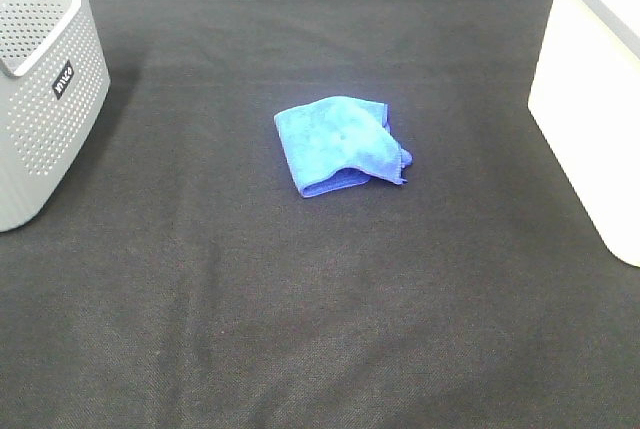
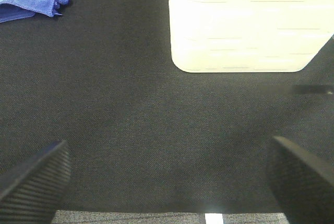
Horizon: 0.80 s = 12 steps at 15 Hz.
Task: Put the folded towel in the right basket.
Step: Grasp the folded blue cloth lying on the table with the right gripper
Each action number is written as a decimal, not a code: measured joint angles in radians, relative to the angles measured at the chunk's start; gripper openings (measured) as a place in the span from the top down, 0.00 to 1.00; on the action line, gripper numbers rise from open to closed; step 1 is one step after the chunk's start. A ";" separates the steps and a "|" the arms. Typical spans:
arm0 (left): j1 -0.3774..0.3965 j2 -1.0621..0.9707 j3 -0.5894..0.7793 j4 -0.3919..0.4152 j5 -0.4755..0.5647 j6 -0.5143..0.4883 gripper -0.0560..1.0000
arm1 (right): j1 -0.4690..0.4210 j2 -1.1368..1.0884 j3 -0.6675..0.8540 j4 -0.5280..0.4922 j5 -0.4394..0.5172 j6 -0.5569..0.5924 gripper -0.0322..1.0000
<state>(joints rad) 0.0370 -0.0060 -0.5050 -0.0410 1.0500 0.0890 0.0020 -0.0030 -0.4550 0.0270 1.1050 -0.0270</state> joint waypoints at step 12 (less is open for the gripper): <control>0.000 0.000 0.000 -0.030 0.000 0.007 0.01 | 0.000 0.283 -0.207 0.079 0.078 -0.004 0.02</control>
<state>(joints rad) 0.0370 -0.0060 -0.5050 -0.0710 1.0500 0.0960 0.0020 0.2800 -0.6620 0.1060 1.1830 -0.0310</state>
